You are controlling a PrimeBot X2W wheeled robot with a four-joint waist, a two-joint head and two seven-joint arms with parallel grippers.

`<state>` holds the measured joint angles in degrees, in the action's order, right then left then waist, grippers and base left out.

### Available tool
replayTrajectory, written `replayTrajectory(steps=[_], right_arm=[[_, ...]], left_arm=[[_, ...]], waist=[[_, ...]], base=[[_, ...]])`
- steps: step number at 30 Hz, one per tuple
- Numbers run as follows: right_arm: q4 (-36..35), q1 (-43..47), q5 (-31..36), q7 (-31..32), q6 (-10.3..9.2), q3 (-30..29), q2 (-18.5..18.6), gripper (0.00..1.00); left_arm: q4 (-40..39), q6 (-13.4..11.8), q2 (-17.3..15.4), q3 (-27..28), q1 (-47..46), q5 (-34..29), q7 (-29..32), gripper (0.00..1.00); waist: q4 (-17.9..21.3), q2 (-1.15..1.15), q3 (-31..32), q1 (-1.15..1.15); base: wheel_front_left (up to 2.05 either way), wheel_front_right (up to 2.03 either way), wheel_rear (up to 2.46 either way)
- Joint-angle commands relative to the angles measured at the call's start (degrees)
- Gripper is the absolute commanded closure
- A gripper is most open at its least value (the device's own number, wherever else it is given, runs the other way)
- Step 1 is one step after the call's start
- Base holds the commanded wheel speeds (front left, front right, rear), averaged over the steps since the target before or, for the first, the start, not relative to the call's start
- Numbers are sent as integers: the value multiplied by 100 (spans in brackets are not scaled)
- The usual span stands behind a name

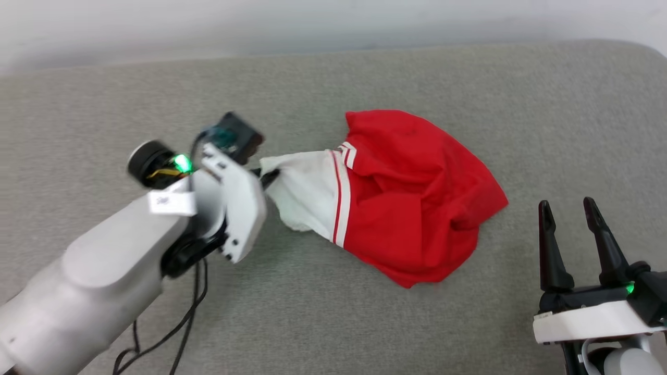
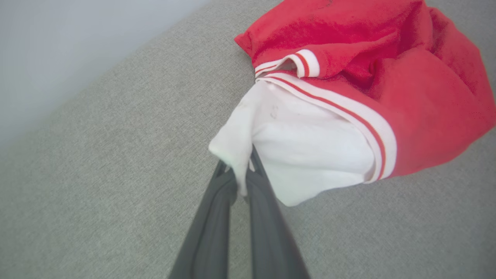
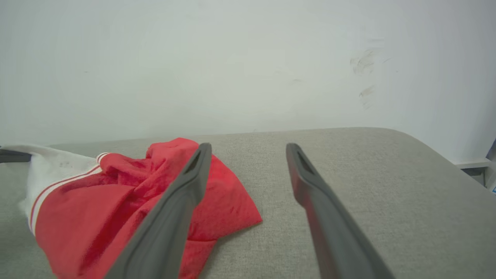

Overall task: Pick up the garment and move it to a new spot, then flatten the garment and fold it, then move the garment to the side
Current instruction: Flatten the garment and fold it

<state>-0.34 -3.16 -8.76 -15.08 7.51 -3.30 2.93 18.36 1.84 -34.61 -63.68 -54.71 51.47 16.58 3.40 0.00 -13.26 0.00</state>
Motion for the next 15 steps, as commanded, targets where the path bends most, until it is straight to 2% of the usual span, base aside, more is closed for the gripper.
replayTrajectory(steps=[1,9,10,15], right_arm=[[-5,79,8,-13,-4,1,-10,0],[-18,224,70,-14,-4,-17,-10,0],[-24,270,78,-13,-4,-34,-10,0],[-13,310,113,-14,-4,-35,-10,0]], left_arm=[[-111,-110,-146,94,210,86,-101,100],[-743,-859,-1076,590,1413,811,-589,100],[-781,-1112,-1402,728,1879,1052,-778,100],[-697,-1340,-1783,1010,2579,1603,-1100,100]], waist=[[-157,0,153,0],[-371,0,304,0],[-418,0,323,0],[-463,0,342,0]], base=[[0,0,0],[0,0,0],[0,0,0],[0,0,0]])
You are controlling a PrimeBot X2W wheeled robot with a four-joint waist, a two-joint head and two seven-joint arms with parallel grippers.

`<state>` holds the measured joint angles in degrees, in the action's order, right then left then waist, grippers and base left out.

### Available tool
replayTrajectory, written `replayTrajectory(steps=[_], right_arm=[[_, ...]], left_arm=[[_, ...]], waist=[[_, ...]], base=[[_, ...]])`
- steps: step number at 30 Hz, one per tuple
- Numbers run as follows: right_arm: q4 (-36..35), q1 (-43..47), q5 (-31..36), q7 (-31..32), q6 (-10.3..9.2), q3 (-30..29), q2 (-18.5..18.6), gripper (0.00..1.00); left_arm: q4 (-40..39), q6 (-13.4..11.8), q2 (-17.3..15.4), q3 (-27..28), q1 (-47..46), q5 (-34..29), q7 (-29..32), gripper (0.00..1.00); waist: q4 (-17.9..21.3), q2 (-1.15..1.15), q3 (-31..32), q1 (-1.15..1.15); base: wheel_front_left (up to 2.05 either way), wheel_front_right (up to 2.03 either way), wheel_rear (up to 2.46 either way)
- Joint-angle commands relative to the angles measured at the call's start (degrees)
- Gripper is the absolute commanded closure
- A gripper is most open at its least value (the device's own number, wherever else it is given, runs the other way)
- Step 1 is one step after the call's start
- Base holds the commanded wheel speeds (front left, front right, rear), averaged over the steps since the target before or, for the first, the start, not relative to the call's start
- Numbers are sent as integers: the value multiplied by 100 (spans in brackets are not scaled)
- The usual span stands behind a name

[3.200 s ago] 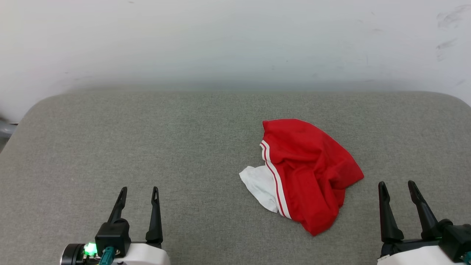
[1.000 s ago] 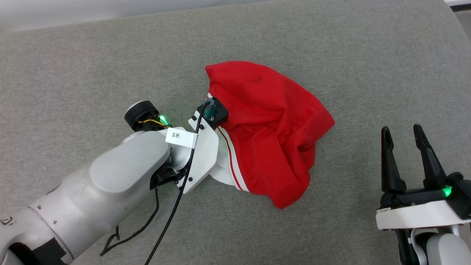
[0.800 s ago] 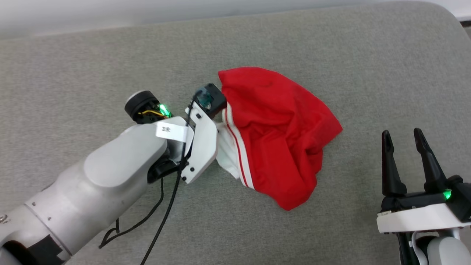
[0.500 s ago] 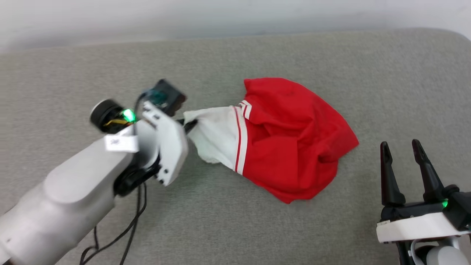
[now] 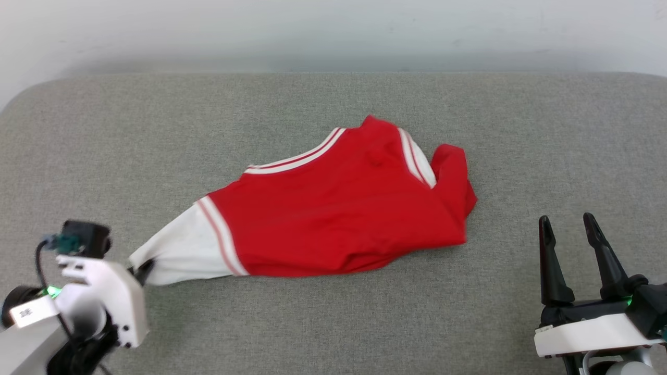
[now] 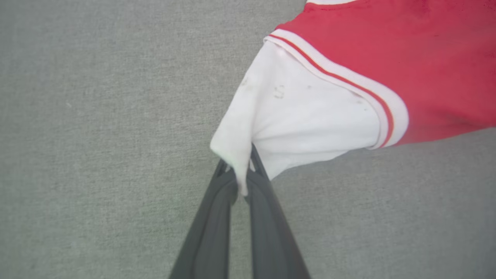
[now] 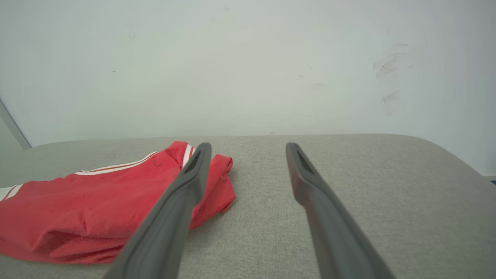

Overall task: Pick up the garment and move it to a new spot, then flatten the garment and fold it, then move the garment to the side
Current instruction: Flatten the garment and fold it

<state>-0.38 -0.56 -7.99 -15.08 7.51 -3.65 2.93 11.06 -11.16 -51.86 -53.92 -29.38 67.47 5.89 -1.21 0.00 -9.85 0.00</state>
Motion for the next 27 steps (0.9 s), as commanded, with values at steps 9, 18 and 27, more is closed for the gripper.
replayTrajectory(steps=[9,18,27], right_arm=[[19,73,85,-13,-4,10,-10,0],[67,103,102,-13,-4,-12,-10,0],[94,207,62,-13,-4,-71,-10,0]], left_arm=[[766,-86,-308,186,927,668,-250,100],[1226,-2,74,174,865,597,-558,0],[1090,-467,320,386,716,-63,-1853,0]], waist=[[11,0,-1,0],[-21,0,63,0],[-80,0,354,0]], base=[[0,0,0],[0,0,0],[0,0,0]])
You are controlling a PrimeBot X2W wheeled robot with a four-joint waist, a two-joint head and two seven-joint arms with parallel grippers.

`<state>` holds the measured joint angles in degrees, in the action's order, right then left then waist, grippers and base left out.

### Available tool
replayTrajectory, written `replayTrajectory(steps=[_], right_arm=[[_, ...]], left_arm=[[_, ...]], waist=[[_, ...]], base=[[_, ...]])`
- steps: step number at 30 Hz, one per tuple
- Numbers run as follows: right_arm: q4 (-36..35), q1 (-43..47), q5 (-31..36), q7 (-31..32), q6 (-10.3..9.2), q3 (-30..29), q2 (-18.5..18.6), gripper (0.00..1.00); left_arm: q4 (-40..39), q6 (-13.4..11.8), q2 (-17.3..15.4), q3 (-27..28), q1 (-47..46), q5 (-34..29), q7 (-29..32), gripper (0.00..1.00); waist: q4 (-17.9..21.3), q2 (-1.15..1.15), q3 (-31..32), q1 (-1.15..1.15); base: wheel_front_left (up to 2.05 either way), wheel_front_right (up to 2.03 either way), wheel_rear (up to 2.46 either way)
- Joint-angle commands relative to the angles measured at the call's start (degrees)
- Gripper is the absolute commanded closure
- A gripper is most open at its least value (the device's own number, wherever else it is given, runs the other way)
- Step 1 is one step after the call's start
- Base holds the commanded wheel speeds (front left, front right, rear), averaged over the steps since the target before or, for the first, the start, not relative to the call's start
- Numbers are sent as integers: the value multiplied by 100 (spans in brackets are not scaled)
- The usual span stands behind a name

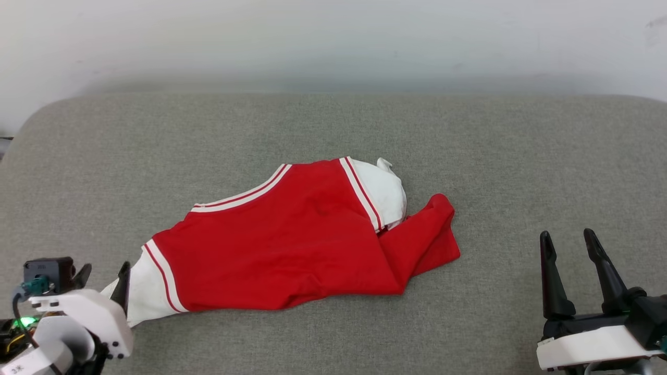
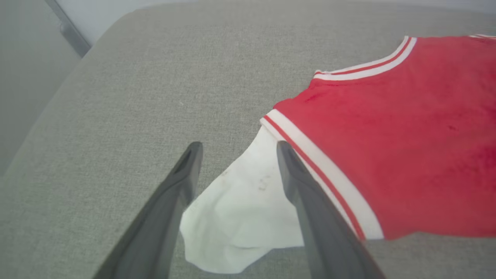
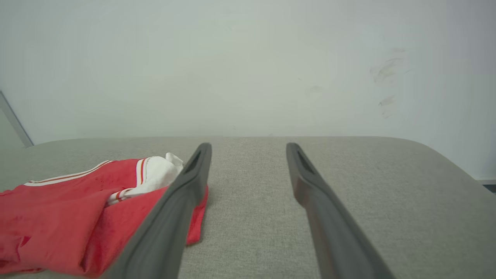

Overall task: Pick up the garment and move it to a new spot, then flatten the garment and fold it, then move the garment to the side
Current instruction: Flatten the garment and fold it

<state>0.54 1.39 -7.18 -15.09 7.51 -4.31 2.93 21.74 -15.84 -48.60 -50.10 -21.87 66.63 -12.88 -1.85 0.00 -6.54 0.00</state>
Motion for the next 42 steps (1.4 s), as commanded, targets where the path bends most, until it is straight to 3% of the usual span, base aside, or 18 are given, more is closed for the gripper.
replayTrajectory(steps=[1,6,14,21,26,30,37,42], right_arm=[[6,31,-18,-12,-4,-15,-10,0],[-32,73,-11,-12,-4,-86,-10,0],[-133,-97,127,-11,-4,-218,-10,0],[-303,-644,349,-11,-4,-197,110,0],[-149,-1492,142,-12,-4,239,800,0],[338,-2367,-229,225,-4,1029,1576,0],[799,-3929,-1483,2263,-6,3069,2965,0],[815,-4877,-2495,4006,-6,4461,3671,0]], left_arm=[[-49,-71,41,33,-11,-63,-65,0],[-546,-490,394,489,152,-634,-234,0],[-1557,-1069,1314,1895,1046,-2423,-231,0],[-2081,-1032,2081,2839,1793,-3670,-232,0],[-2165,-767,2565,3228,1965,-4199,-232,0],[-2131,-511,2898,3422,1856,-4521,-232,0],[-2060,-103,3436,3696,1622,-4969,-233,0],[-2067,135,3778,3912,1516,-5235,-233,0]], waist=[[-28,0,60,0],[-88,0,166,0],[-158,0,206,0],[-257,0,104,0],[-416,0,-99,0],[-588,0,-339,0],[-944,0,-824,0],[-1156,0,-1120,0]], base=[[0,0,0],[0,0,0],[0,0,0],[0,0,0],[0,0,0],[0,0,0],[0,0,0],[0,0,0]])
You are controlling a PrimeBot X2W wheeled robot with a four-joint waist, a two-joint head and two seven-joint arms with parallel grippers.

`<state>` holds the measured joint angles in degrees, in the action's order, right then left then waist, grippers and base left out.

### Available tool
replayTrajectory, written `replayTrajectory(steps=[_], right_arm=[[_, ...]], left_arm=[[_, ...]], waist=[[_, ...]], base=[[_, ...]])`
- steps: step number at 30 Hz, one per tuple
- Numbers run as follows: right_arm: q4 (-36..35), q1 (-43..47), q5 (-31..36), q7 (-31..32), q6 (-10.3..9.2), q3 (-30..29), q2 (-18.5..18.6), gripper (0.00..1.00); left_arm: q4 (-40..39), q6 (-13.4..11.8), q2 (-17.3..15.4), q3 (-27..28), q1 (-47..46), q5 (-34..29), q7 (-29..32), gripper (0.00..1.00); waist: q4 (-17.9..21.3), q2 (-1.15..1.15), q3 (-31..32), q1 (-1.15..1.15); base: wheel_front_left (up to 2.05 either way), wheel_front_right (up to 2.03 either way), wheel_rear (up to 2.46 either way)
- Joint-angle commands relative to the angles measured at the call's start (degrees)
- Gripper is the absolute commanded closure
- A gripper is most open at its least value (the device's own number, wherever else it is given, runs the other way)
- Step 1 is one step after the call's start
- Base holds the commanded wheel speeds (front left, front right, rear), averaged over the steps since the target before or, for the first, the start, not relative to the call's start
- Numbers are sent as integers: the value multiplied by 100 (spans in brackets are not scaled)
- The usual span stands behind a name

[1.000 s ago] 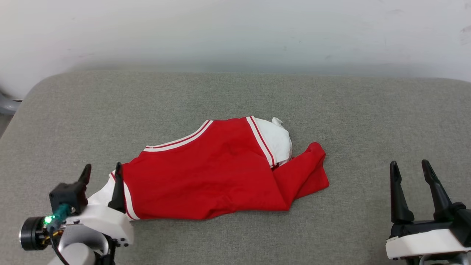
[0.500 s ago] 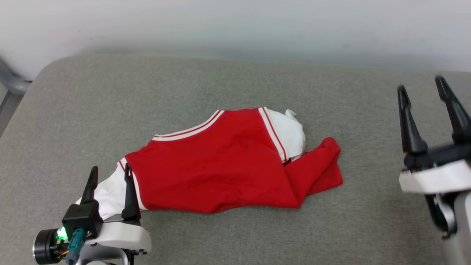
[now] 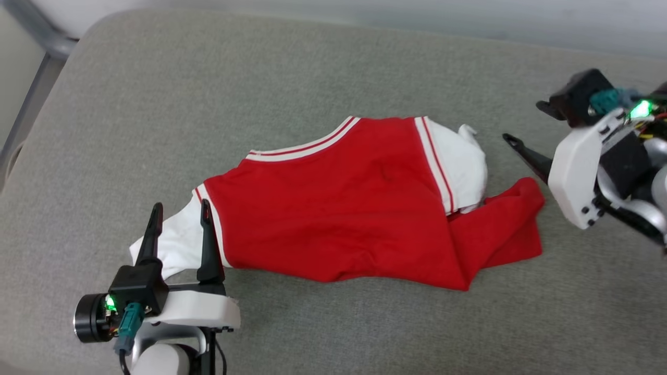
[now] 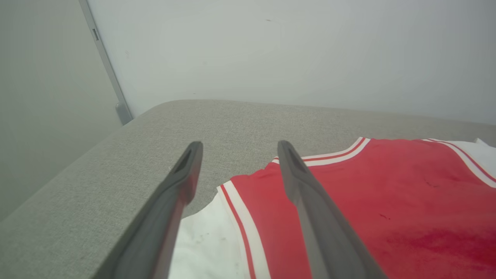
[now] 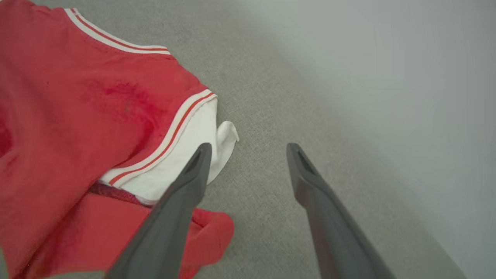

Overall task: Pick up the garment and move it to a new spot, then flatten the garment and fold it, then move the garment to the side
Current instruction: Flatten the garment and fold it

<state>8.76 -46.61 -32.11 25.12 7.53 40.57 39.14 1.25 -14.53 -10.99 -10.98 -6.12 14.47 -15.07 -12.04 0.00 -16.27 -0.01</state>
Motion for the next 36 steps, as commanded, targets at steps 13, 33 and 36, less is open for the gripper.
replayTrajectory(steps=[13,33,36], right_arm=[[675,-1786,-1121,1814,-8,1677,300,0],[1531,-2067,-1651,1307,-7,3187,187,100],[1499,-2241,-1693,825,-7,3148,142,100]], left_arm=[[-170,501,702,296,-439,-515,-14,0],[-141,479,813,294,-565,-537,-14,0],[-92,536,811,352,-477,-598,-14,0]], waist=[[-661,0,-1011,1],[-658,0,-1142,1],[-541,0,-927,1]], base=[[0,0,0],[0,0,0],[0,0,0]])
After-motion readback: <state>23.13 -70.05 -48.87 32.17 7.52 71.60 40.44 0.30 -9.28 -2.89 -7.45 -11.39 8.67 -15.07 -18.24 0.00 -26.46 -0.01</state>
